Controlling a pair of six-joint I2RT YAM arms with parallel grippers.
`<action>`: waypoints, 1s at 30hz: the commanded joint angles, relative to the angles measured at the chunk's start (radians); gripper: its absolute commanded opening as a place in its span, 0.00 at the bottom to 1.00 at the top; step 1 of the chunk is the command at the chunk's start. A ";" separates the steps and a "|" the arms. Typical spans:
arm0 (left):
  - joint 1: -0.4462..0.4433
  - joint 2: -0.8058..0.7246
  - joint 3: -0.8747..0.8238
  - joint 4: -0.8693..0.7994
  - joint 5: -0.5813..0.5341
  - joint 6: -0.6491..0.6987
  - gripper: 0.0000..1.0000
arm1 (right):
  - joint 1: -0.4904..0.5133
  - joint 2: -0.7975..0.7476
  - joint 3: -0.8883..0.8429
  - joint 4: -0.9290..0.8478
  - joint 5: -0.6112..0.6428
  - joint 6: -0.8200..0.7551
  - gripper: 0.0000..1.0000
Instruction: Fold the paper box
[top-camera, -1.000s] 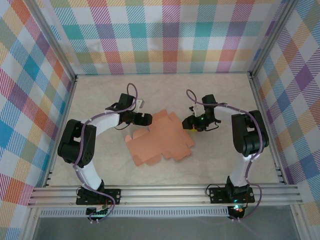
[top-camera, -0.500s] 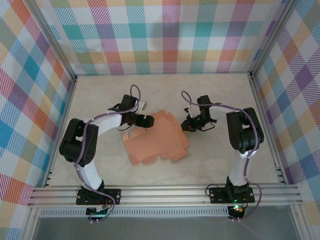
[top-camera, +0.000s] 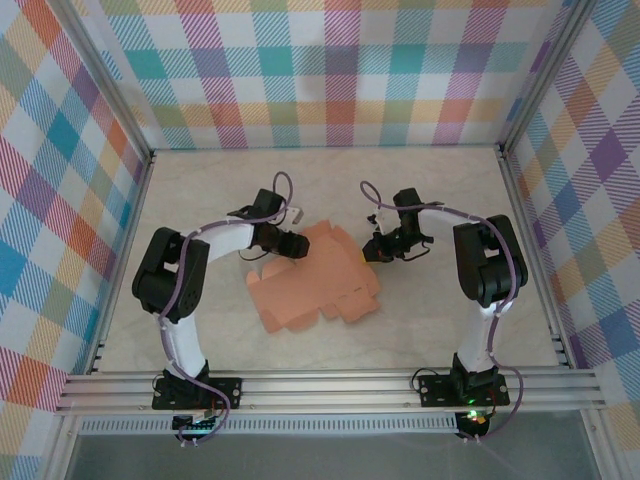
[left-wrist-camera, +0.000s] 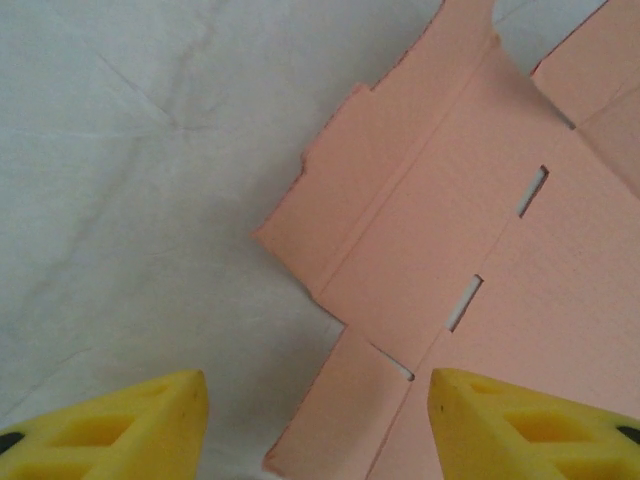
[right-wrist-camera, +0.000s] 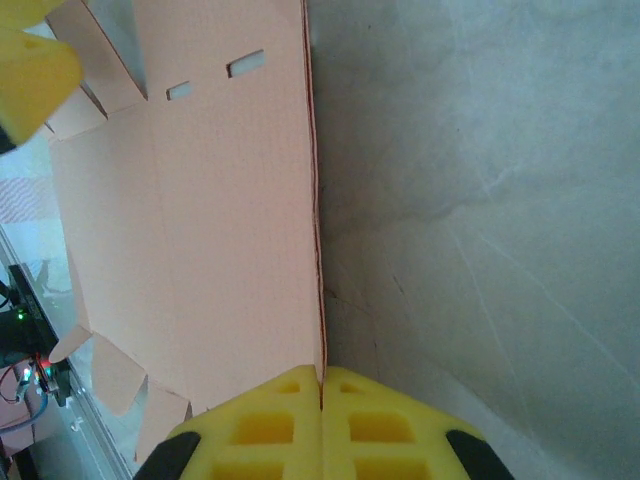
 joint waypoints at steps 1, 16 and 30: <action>-0.012 0.019 0.032 -0.055 0.008 0.017 0.52 | 0.000 -0.032 0.025 -0.038 -0.011 -0.032 0.00; -0.083 -0.048 0.010 -0.068 -0.100 0.048 0.12 | 0.000 -0.053 0.034 -0.032 0.041 0.009 0.00; -0.305 -0.218 -0.245 0.292 -0.434 0.248 0.02 | 0.000 -0.073 0.052 -0.030 0.101 0.050 0.00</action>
